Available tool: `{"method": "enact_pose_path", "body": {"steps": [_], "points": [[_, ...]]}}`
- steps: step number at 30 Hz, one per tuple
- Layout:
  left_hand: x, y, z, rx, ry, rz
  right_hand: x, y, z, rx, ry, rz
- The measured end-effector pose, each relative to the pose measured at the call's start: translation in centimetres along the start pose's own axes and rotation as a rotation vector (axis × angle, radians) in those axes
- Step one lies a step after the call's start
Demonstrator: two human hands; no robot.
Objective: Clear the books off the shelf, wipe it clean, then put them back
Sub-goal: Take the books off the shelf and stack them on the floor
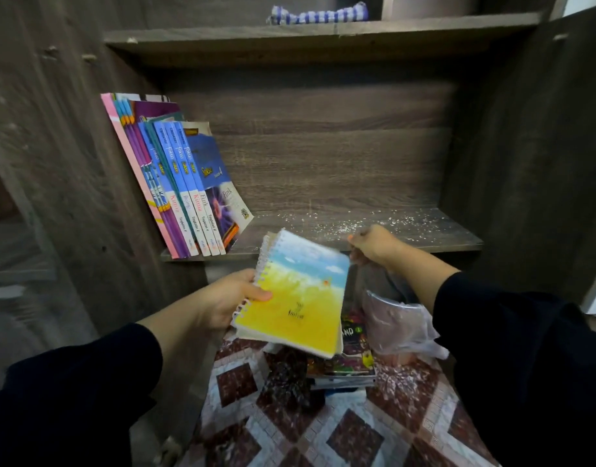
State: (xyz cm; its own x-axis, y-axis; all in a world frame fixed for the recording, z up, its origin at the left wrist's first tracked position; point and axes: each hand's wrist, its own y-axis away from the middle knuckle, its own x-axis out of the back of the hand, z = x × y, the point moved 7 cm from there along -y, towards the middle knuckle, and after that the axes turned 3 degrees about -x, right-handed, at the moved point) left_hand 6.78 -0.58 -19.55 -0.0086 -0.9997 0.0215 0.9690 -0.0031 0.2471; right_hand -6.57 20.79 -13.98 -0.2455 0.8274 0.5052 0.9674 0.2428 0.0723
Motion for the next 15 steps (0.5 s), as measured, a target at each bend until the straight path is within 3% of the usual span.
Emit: {"method": "enact_pose_path", "body": {"steps": [6,15], "points": [[0.4,-1.4,-4.8,0.169,-0.093,-0.136,0.4,-3.2,0.4,0.009,0.088,0.195],[-0.7,-7.6,-8.7,0.184,-0.042,-0.004,-1.1,-4.9,-0.6,0.033,0.282,0.221]]}}
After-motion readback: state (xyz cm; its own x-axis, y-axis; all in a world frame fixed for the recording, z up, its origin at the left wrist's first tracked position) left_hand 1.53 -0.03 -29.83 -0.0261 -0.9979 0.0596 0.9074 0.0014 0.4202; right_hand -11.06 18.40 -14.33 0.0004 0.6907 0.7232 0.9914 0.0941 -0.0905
